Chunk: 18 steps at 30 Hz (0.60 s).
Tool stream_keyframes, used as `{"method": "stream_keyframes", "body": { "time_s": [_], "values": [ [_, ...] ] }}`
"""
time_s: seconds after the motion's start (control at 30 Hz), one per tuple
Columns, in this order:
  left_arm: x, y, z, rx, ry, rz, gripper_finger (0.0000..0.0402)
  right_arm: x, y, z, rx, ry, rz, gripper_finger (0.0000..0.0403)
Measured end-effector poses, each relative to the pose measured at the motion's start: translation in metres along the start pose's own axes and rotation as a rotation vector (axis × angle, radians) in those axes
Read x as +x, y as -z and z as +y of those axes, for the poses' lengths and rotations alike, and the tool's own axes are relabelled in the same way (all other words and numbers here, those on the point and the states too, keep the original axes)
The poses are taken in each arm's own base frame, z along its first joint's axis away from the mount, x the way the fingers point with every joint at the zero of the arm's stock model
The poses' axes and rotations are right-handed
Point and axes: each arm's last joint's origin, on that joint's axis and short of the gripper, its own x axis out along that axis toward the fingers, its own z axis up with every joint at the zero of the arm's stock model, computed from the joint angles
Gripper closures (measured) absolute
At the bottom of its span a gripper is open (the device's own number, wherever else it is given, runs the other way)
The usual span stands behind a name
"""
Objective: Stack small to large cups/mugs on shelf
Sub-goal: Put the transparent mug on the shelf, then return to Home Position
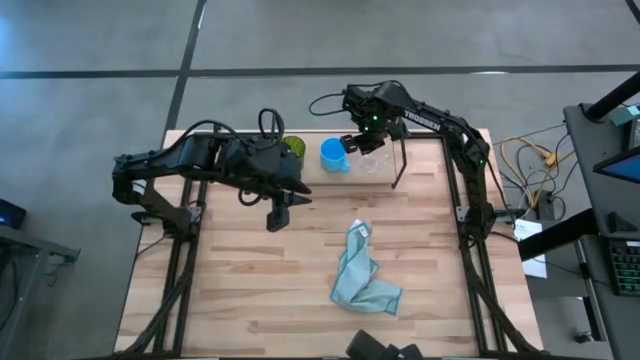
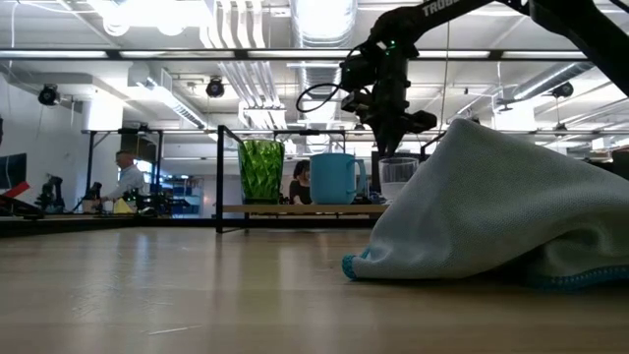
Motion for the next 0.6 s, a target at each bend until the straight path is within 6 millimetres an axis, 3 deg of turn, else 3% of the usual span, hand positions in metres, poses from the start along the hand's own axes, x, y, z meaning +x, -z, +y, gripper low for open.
{"method": "stream_keyframes", "body": {
  "time_s": [0.23,0.6],
  "values": [
    [0.0002,0.0005,0.0000,0.001,-0.001,0.005,0.0322,0.0000,-0.0003,0.0002,-0.001,-0.002,-0.003,0.0322],
    [0.0002,0.0040,0.0005,-0.001,-0.006,0.040,0.0322,-0.0078,0.0044,-0.0011,-0.048,-0.003,-0.006,0.0335]
  ]
}}
